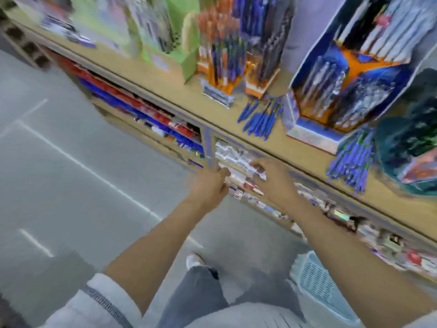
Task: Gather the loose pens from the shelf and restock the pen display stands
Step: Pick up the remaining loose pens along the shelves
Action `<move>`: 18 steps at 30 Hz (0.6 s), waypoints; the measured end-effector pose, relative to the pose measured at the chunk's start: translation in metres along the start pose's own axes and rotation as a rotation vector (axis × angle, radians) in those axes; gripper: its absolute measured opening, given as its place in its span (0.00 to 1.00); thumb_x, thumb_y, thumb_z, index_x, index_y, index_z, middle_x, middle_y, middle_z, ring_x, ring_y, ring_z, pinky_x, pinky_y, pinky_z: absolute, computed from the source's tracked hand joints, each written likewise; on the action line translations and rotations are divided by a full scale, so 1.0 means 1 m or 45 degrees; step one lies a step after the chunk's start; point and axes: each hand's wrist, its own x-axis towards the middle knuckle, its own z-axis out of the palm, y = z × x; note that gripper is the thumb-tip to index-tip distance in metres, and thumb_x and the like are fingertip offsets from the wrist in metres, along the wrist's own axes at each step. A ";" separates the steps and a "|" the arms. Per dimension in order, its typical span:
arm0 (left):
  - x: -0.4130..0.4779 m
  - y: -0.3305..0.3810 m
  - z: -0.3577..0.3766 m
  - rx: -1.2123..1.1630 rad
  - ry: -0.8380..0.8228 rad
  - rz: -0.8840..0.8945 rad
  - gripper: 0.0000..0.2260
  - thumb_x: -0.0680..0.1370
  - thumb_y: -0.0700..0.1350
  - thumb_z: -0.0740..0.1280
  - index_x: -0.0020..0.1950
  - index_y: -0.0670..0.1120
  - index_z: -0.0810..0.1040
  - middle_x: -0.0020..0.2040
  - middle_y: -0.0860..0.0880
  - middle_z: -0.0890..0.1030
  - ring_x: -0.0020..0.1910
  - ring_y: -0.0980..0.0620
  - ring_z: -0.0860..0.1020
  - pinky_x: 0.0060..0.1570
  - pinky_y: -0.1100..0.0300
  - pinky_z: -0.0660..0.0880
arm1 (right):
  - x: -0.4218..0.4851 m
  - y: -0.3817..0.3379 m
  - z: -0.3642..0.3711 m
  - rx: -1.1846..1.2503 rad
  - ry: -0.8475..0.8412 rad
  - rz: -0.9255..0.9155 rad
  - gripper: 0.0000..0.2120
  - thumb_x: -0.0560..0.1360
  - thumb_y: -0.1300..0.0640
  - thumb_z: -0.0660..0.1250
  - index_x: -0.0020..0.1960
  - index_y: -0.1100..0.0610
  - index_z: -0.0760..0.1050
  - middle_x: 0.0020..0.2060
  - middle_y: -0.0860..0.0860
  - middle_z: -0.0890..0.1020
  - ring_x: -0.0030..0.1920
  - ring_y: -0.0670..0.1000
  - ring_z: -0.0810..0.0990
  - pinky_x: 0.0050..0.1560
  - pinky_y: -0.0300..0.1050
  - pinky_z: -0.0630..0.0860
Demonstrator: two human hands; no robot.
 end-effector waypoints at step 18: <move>0.071 -0.365 -0.179 -0.167 0.190 -0.531 0.16 0.80 0.47 0.60 0.67 0.50 0.72 0.62 0.49 0.76 0.60 0.45 0.75 0.54 0.50 0.75 | 0.331 -0.296 0.142 -0.001 -0.124 -0.410 0.14 0.75 0.60 0.65 0.60 0.54 0.77 0.53 0.51 0.81 0.50 0.52 0.79 0.51 0.49 0.76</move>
